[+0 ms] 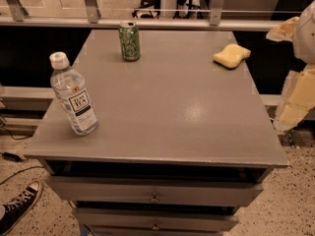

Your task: Move sponge near blue plastic bottle

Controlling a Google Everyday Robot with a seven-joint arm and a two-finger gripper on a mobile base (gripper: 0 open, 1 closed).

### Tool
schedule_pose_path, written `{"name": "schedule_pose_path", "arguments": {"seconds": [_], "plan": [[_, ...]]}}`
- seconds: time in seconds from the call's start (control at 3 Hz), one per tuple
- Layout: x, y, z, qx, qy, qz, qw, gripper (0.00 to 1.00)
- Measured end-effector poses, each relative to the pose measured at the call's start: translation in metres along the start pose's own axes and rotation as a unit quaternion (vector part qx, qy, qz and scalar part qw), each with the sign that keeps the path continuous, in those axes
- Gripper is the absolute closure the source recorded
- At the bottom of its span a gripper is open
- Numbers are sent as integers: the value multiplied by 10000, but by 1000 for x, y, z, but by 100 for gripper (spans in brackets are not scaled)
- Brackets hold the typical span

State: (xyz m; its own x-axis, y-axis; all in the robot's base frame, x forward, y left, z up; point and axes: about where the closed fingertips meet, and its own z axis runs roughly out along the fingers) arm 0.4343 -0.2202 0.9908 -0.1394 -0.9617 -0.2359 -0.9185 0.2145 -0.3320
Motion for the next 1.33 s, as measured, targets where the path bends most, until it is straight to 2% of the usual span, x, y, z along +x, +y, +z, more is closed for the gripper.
{"name": "schedule_pose_path", "arguments": {"seconds": [0.33, 0.67, 1.0, 1.33], "plan": [[0, 0, 0, 5, -2, -1, 10000, 0], [1, -7, 5, 159, -121, 40, 9998, 0], [11, -45, 48, 535, -596, 406, 9960, 0], [9, -84, 86, 778, -988, 611, 9902, 0]]}}
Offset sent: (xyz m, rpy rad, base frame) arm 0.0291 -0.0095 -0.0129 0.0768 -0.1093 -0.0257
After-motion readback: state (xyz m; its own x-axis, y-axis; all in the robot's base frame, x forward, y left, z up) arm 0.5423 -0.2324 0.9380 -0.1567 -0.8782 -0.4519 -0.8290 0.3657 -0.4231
